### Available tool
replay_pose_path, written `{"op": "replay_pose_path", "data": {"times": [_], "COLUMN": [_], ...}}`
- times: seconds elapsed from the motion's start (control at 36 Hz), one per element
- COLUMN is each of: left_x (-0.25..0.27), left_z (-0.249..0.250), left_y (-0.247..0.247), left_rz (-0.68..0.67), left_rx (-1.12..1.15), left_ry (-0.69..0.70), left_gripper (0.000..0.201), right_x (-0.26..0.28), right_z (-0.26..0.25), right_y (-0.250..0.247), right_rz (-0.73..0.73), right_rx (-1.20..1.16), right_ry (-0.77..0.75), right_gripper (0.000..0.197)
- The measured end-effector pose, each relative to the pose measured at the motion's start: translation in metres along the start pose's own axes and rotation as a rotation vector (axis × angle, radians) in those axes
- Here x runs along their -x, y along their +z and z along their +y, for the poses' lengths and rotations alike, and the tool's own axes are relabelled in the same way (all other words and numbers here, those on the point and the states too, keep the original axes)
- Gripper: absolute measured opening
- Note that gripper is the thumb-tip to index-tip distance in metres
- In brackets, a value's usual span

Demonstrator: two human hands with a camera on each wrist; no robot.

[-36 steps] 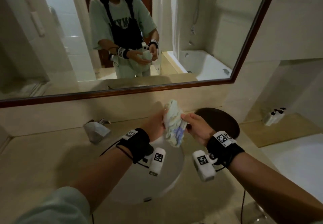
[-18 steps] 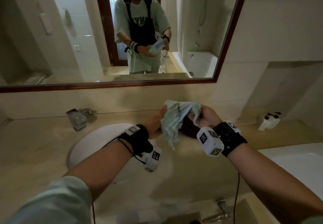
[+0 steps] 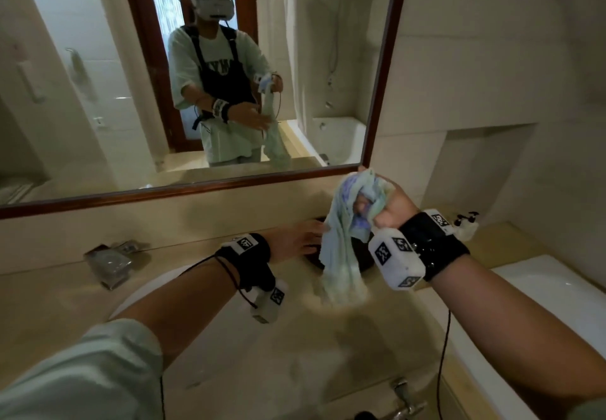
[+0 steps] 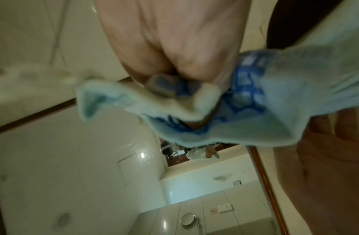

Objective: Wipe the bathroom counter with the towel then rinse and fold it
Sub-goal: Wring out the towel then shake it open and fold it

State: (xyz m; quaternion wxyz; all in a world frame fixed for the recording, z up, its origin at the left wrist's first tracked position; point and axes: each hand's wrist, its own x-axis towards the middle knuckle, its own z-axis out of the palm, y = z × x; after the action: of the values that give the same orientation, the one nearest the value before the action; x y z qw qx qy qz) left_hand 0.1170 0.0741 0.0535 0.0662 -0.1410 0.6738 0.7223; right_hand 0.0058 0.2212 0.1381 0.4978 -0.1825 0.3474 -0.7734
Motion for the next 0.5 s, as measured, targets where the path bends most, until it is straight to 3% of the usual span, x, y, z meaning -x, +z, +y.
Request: {"op": "replay_pose_path", "data": {"times": [0.03, 0.06, 0.11, 0.14, 0.22, 0.31, 0.36, 0.42, 0.5], "left_x": [-0.001, -0.003, -0.009, -0.01, -0.024, -0.029, -0.029, -0.024, -0.024], "left_z": [0.003, 0.004, 0.005, 0.006, 0.002, 0.005, 0.009, 0.016, 0.026], "left_y": [0.002, 0.003, 0.004, 0.006, 0.003, 0.009, 0.015, 0.024, 0.028], "left_rz": [-0.028, -0.045, -0.042, -0.03, 0.039, 0.119, 0.106, 0.103, 0.105], "left_rx": [-0.025, -0.043, -0.118, -0.184, -0.488, -0.658, -0.564, -0.297, -0.049], "left_ry": [0.016, 0.028, 0.033, 0.048, 0.063, 0.064, 0.089, 0.063, 0.076], "left_gripper": [0.078, 0.085, 0.079, 0.073, 0.062, 0.051, 0.045, 0.047, 0.065], "right_x": [0.0, -0.001, 0.007, 0.012, 0.008, 0.004, 0.007, 0.003, 0.002], "right_z": [-0.004, -0.009, -0.018, -0.022, -0.033, -0.043, -0.042, -0.046, -0.051], "right_y": [-0.001, -0.003, 0.001, 0.004, 0.001, 0.0, 0.009, 0.007, -0.001], "right_rz": [-0.02, 0.075, 0.054, 0.01, 0.014, 0.054, 0.09, 0.291, 0.397], "right_rx": [-0.034, -0.021, -0.124, -0.17, -0.232, -0.272, -0.281, -0.227, -0.187], "right_ry": [-0.004, -0.015, -0.03, -0.039, -0.183, -0.215, -0.208, -0.191, -0.287], "right_gripper": [0.037, 0.035, 0.011, 0.015, 0.053, 0.053, 0.039, 0.019, 0.024]}}
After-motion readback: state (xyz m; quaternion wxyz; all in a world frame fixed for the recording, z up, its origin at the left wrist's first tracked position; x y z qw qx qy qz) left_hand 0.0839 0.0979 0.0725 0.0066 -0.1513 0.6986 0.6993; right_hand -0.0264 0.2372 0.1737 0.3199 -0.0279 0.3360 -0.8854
